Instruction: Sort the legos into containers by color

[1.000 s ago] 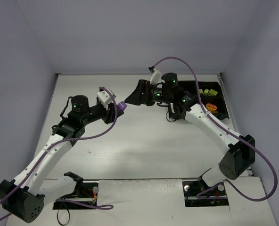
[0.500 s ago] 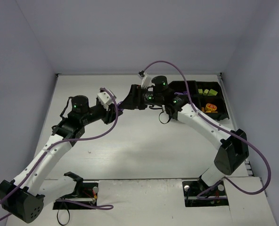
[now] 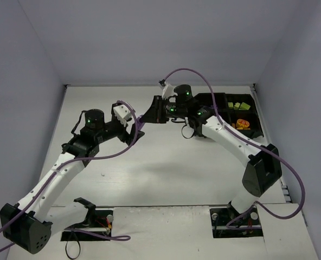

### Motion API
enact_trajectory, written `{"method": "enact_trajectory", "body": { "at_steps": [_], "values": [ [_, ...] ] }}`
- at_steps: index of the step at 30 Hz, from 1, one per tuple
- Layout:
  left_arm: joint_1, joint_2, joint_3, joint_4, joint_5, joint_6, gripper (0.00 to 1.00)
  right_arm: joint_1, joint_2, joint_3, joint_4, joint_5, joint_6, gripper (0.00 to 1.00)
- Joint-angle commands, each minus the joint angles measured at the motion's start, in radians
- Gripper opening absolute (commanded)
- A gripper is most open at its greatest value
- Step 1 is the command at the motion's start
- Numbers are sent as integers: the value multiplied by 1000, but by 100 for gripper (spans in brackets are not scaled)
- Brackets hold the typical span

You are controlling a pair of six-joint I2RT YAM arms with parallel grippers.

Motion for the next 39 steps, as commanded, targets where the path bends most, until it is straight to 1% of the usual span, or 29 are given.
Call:
{"method": "enact_trajectory", "body": {
  "at_steps": [1,2,3,6,7,8,10,11,12,13,14,17,18,20,21,23,24,26,27,28,29,31,32,33,35,36,37,38,39],
  "values": [
    [-6,0,31,63,-64,-29,79,-79,-18,42,66,16,-47,0],
    [-8,0,28,63,-78,-49,79,-132,-23,42,62,25,-58,0],
    [-5,-3,25,62,-95,-59,79,-160,-26,46,60,34,-82,0],
    [-5,-12,5,56,-175,-142,79,-276,-26,64,22,128,-145,0],
    [-5,-20,-1,51,-198,-168,79,-301,-25,76,10,169,-198,0],
    [-3,-26,-12,43,-251,-218,79,-348,-18,81,-13,268,-219,0],
    [-2,-44,-24,-1,-313,-274,79,-396,-8,82,-23,361,-248,0],
    [0,-50,-32,-18,-346,-329,79,-416,8,82,-21,455,-272,0],
    [0,-58,-38,-62,-414,-357,79,-450,20,82,-21,493,-282,0],
    [6,-78,-43,-82,-442,-412,79,-468,52,93,-20,522,-291,0],
    [9,-89,-62,-98,-501,-444,79,-482,70,101,-20,563,-295,1],
    [26,-128,-93,-190,-586,-545,79,-534,153,140,-14,625,-302,3],
    [32,-144,-96,-210,-613,-562,79,-557,173,153,-14,627,-299,6],
    [47,-159,-102,-266,-621,-598,79,-573,230,180,-15,630,-294,13],
    [50,-174,-103,-283,-629,-607,79,-580,244,190,-14,633,-296,21],
    [54,-191,-103,-334,-643,-627,79,-585,285,214,-17,628,-299,32],
    [54,-213,-104,-348,-649,-627,79,-585,294,220,-17,628,-302,41],
    [54,-233,-104,-383,-669,-629,79,-588,310,231,-17,627,-303,51],
    [55,-256,-104,-392,-679,-629,79,-588,302,233,-18,625,-306,59],
    [54,-265,-104,-402,-692,-630,79,-588,296,233,-18,621,-308,62],
    [55,-274,-101,-420,-699,-632,79,-588,285,231,-20,613,-309,69],
    [57,-299,-84,-449,-722,-642,79,-585,236,216,-23,591,-315,75],
    [55,-305,-78,-460,-730,-647,79,-585,213,205,-23,585,-317,80],
    [57,-312,-69,-469,-735,-648,79,-585,162,179,-29,581,-322,82],
    [57,-314,-38,-503,-752,-652,79,-585,100,148,-36,567,-341,86],
    [57,-316,-27,-512,-758,-652,79,-587,31,133,-55,562,-349,87],
    [57,-314,-3,-530,-767,-653,79,-587,-3,104,-69,562,-364,88],
    [57,-314,11,-541,-772,-653,79,-588,-41,90,-81,562,-374,90],
    [57,-314,23,-549,-775,-650,79,-588,-120,55,-98,562,-378,93]
  ]
}}
